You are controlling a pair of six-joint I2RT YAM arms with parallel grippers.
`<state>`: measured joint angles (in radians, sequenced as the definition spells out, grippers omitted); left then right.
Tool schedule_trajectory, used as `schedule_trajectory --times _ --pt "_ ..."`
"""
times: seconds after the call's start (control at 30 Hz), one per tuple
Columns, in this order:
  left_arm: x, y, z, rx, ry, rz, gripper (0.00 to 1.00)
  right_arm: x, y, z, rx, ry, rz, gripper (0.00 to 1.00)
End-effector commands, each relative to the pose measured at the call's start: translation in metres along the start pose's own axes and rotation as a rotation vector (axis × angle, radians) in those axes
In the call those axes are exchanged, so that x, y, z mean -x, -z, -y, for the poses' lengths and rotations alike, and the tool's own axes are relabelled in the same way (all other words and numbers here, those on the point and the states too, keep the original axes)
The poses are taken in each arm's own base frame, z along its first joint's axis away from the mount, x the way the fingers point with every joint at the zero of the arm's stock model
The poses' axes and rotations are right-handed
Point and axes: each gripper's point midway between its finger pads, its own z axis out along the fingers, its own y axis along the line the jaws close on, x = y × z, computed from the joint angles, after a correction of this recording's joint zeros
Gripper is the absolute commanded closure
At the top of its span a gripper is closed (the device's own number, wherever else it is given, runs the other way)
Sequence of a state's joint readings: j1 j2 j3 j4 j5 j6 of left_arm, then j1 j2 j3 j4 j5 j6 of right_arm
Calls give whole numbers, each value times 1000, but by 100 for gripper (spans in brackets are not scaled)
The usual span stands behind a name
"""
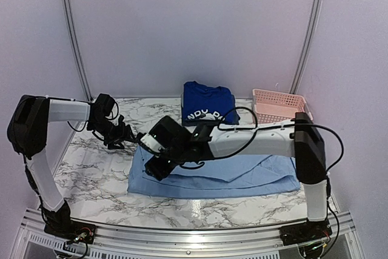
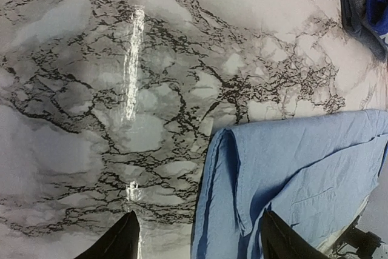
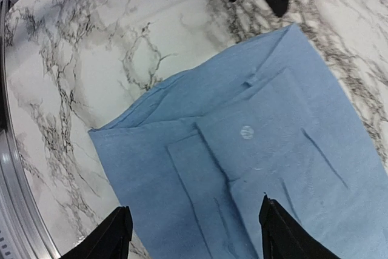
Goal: Fold and stack the mixed laundry pile
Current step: Pick up the rectangle-folded shirt from the center of the board.
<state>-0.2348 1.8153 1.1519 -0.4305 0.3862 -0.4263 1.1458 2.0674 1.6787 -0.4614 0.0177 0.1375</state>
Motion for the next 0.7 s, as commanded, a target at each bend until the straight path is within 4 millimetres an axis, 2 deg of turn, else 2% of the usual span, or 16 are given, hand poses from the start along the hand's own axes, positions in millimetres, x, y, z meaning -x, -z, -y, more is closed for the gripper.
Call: schedule_trajectory --times 0.0,0.07,0.23,0.33,0.43,0.53,0.67 --pt "6 -10 10 -46 -21 -22 29 4 -28 -31 -2 28 4 33" --pt "4 -14 9 -46 -18 -32 29 -1 -41 -46 13 51 -9 33" --pt "-4 -25 11 -40 -34 -64 29 -15 -61 -60 18 76 -41 34" --pt "-8 -32 16 -38 -62 -79 29 -30 -73 -60 7 89 -76 33" --pt "-14 -41 22 -41 -81 -105 30 -47 -84 -60 -2 104 -107 29" --pt "-18 -47 24 -24 -104 -114 30 -55 -91 -62 -7 124 -126 28" --pt "-23 -53 22 -15 -102 -134 38 -65 -100 -65 -27 173 -156 31"
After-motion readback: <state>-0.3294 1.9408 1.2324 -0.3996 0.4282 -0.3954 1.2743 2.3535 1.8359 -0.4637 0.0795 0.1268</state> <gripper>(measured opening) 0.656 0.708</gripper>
